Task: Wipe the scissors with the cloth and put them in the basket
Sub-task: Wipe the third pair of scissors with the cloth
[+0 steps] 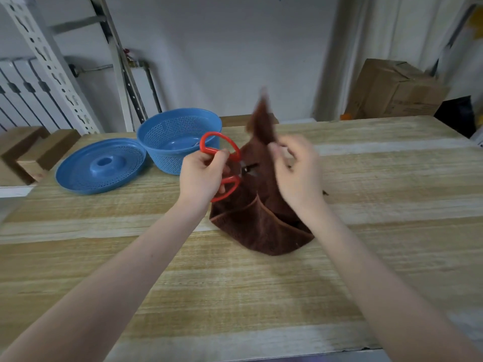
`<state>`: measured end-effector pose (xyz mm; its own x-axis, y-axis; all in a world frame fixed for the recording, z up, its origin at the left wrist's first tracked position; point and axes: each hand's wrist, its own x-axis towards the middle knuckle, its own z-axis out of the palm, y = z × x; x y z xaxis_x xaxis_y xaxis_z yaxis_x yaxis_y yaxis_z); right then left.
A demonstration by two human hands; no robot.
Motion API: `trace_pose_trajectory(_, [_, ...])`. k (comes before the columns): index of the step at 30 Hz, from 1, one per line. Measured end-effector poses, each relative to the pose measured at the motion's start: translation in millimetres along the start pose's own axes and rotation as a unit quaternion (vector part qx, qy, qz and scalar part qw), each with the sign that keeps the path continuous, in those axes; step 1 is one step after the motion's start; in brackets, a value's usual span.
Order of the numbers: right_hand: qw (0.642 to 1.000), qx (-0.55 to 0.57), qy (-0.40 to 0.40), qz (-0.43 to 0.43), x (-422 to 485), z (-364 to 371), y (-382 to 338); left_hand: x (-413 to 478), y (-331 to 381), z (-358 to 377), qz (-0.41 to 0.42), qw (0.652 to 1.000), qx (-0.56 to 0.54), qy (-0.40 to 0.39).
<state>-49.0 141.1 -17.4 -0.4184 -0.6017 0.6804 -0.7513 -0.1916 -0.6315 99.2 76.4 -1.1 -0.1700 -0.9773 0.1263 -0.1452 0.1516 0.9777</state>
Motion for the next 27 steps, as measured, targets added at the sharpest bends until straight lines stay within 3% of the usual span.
trace_pose_trajectory(2, [0.979,-0.132,-0.121,-0.1,-5,7,0,-2,-1,2,0.044,0.998,0.034,-0.026])
trace_pose_trajectory(4, [0.96,-0.193,-0.162,-0.121,-7,9,0,-3,0,2,0.081,0.994,0.056,-0.041])
trace_pose_trajectory(9, [0.954,-0.076,-0.283,-0.061,-1,0,-2,-4,-3,-1,0.089,0.993,0.045,-0.071])
trace_pose_trajectory(14, [0.948,-0.113,-0.29,-0.061,2,-5,6,-2,1,-4,0.067,0.988,0.069,-0.12])
trace_pose_trajectory(18, [0.934,-0.152,-0.309,-0.092,2,-3,7,1,8,-12,-0.034,0.973,0.079,-0.215])
trace_pose_trajectory(23, [0.899,-0.004,-0.436,-0.045,1,-4,13,7,16,-23,-0.123,0.921,0.146,-0.339])
trace_pose_trajectory(27, [0.903,-0.058,-0.425,-0.03,-2,1,18,9,17,-20,-0.12,0.906,0.19,-0.358])
